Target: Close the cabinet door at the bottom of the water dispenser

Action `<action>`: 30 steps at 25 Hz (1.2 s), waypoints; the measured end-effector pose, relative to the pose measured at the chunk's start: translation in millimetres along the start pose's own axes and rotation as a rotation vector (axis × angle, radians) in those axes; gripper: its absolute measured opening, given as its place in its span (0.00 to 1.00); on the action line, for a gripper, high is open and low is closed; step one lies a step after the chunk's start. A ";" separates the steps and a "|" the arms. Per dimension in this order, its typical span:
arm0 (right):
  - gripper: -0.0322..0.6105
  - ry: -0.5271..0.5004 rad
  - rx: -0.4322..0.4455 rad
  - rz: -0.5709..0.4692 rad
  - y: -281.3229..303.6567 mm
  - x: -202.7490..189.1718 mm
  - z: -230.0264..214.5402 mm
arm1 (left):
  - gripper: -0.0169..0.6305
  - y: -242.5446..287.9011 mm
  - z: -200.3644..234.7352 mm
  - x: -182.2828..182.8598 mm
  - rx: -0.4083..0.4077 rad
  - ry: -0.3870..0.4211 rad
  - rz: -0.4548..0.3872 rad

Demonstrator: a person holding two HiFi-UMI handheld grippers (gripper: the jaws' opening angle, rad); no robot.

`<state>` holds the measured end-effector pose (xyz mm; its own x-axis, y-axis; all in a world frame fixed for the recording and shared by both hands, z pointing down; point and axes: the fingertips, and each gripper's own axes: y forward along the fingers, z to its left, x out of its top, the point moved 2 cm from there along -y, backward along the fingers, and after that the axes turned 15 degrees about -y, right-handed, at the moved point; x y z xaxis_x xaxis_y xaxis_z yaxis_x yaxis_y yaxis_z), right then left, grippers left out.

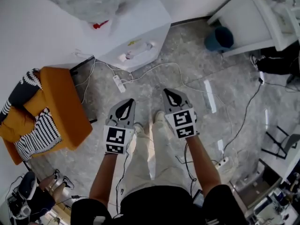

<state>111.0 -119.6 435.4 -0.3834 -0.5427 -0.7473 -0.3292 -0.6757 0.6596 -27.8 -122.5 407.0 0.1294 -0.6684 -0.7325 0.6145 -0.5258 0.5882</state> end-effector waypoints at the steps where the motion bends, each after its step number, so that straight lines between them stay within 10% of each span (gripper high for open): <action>1: 0.10 -0.008 -0.008 -0.009 -9.4 8.8 -0.7 | 0.04 -6.8 -3.1 6.7 -0.002 0.003 -0.003; 30: 0.10 0.004 -0.180 -0.306 -221.5 180.1 -2.0 | 0.04 -195.8 -82.4 160.6 0.003 0.032 -0.310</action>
<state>116.5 -68.6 154.6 -0.2865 -0.3030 -0.9089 -0.2705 -0.8845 0.3802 -63.2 -83.6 145.9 -0.0393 -0.4591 -0.8875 0.6258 -0.7037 0.3363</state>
